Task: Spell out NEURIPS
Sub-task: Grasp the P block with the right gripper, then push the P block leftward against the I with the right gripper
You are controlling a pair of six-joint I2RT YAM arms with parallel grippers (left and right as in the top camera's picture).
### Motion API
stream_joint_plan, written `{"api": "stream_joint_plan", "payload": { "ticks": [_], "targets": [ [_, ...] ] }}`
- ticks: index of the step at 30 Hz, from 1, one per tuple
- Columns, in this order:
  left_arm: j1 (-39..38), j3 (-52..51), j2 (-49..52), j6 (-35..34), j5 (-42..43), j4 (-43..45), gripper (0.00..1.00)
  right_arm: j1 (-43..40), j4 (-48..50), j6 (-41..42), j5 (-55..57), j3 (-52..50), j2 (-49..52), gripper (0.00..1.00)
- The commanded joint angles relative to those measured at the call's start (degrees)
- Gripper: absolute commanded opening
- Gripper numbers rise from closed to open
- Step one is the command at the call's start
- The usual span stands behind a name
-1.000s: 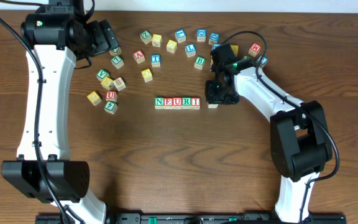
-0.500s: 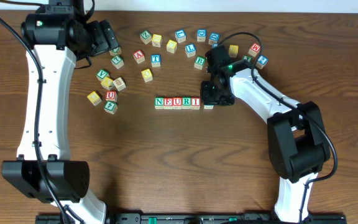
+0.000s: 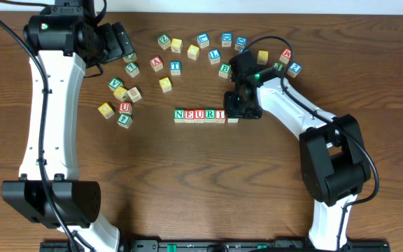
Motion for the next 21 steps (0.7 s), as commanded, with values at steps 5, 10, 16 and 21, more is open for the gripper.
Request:
{"api": "stream_joint_plan", "payload": {
  "ticks": [5, 10, 16, 21],
  "targets": [
    [0.24, -0.35, 0.44, 0.59, -0.72, -0.17, 0.98, 0.50, 0.07, 0.85, -0.35, -0.28, 0.04, 0.34],
    [0.24, -0.35, 0.46, 0.59, -0.72, -0.17, 0.98, 0.50, 0.07, 0.87, -0.37, -0.28, 0.04, 0.35],
    [0.24, -0.35, 0.46, 0.59, -0.72, -0.17, 0.98, 0.37, 0.00, 0.83, -0.35, -0.13, 0.04, 0.35],
    [0.24, -0.35, 0.46, 0.59, -0.72, -0.17, 0.98, -0.15, -2.21, 0.79, -0.37, 1.46, 0.02, 0.32]
  ]
}}
